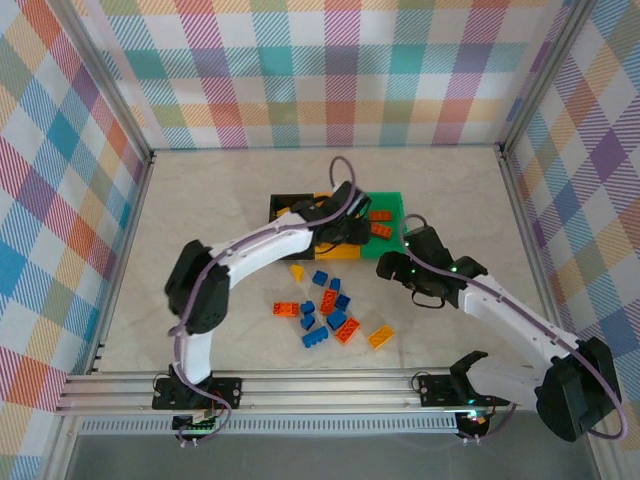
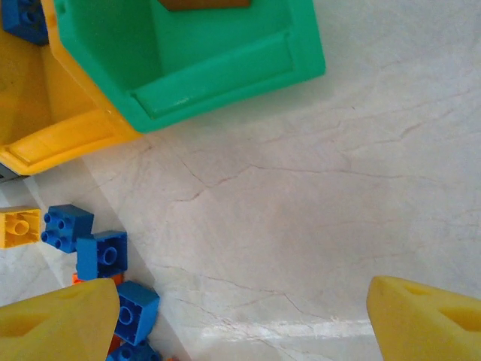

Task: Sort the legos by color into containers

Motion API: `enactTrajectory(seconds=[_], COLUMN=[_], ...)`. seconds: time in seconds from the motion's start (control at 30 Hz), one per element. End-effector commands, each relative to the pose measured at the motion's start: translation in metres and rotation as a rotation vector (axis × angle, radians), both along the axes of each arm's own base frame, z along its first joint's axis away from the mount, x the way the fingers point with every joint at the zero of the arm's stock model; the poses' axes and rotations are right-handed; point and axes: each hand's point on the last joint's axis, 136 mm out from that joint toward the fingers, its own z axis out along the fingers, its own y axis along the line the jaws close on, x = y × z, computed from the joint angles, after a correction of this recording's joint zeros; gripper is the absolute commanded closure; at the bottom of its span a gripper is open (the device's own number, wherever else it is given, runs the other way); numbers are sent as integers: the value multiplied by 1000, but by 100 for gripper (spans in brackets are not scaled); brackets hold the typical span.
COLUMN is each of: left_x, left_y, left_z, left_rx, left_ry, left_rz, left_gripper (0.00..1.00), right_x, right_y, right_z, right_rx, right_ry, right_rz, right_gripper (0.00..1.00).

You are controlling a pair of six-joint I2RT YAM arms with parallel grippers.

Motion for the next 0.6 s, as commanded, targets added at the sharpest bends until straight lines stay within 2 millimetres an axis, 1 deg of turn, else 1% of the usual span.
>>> enactTrajectory(seconds=[0.0, 0.03, 0.07, 0.2, 0.27, 0.33, 0.4, 0.47, 0.57], left_x=[19, 25, 30, 48, 56, 61, 64, 64, 61], left_y=[-23, -29, -35, -46, -51, -57, -62, -65, -63], left_z=[15, 16, 10, -4, -6, -2, 8, 22, 52], left_rx=[-10, -10, -1, 21, 1, -28, -60, -89, -138], left_ry=[-16, -18, -9, 8, 8, 1, -11, -24, -57], left_rz=[-55, -59, -61, -49, -36, -32, -31, -34, -30], left_gripper=[52, 52, 52, 50, 41, 27, 18, 13, 9], right_x=[-5, -6, -6, -7, -7, -6, -7, -6, -6], right_y=[-7, -7, -7, -5, -4, -1, 2, 6, 12], right_z=[-1, -2, -1, 1, 1, 2, 1, 2, 3], right_rx=[2, 1, 3, 12, 19, 32, 45, 59, 77], right_ry=[6, 8, 6, -2, -6, -14, -13, -17, -21], right_rz=[-29, -28, -28, -14, -9, 4, 18, 34, 69], right_gripper=[14, 14, 14, 14, 14, 13, 13, 12, 12])
